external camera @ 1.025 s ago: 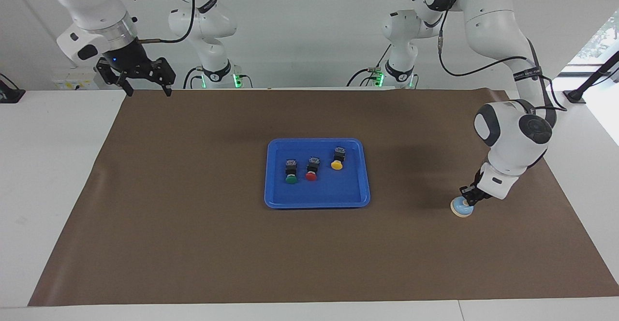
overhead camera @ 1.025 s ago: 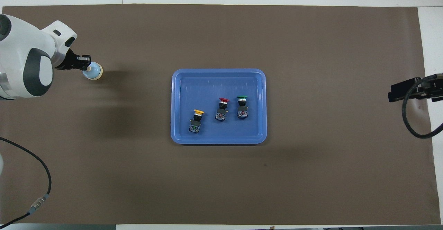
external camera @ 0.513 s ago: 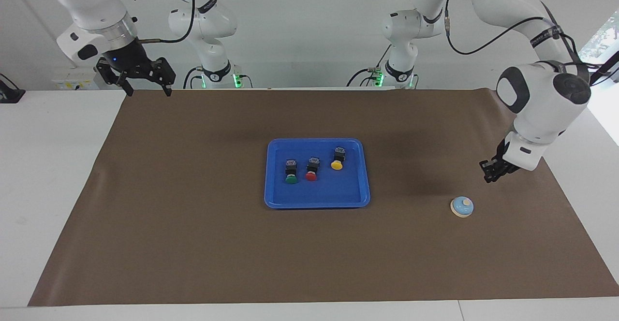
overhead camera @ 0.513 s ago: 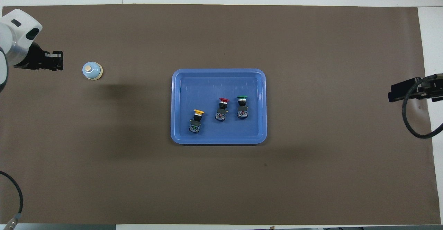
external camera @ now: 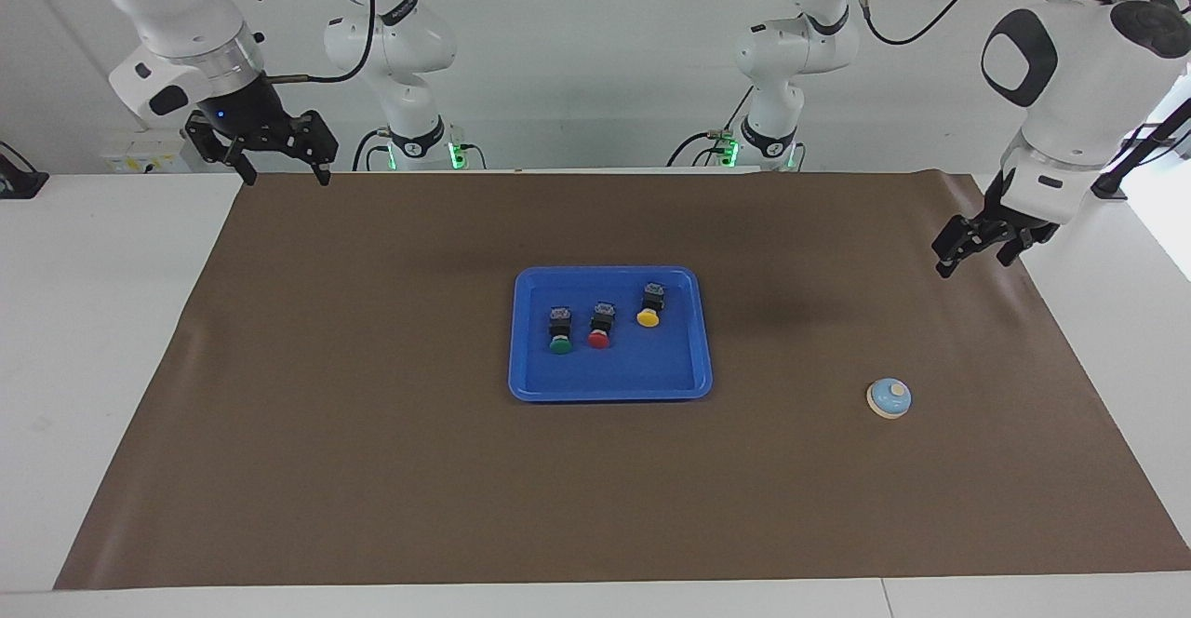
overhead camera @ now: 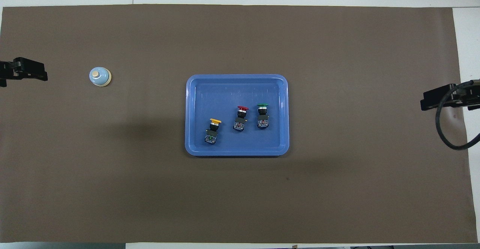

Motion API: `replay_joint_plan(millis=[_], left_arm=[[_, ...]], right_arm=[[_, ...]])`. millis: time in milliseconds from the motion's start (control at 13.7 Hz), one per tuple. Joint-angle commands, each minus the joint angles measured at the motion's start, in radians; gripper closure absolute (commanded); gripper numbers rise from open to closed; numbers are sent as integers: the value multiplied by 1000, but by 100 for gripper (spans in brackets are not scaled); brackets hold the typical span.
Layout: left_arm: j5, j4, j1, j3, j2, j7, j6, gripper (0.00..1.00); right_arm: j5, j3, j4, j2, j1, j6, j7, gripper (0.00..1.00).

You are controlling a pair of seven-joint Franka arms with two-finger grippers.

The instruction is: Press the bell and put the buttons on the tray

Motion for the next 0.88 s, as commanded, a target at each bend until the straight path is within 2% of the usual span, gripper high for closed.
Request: replay_joint_plan(millis=[0, 293, 806], left_arm=[[13, -30, -9, -4, -32, -24, -21, 0], [-53, -24, -6, -3, -35, -24, -127, 0], [-85, -22, -14, -7, -31, -18, -169, 0]], right_arm=[[-9, 9, -30, -26, -13, 8, -22, 0], [-9, 9, -30, -26, -13, 8, -22, 0], [-9, 9, -30, -26, -13, 8, -24, 0]])
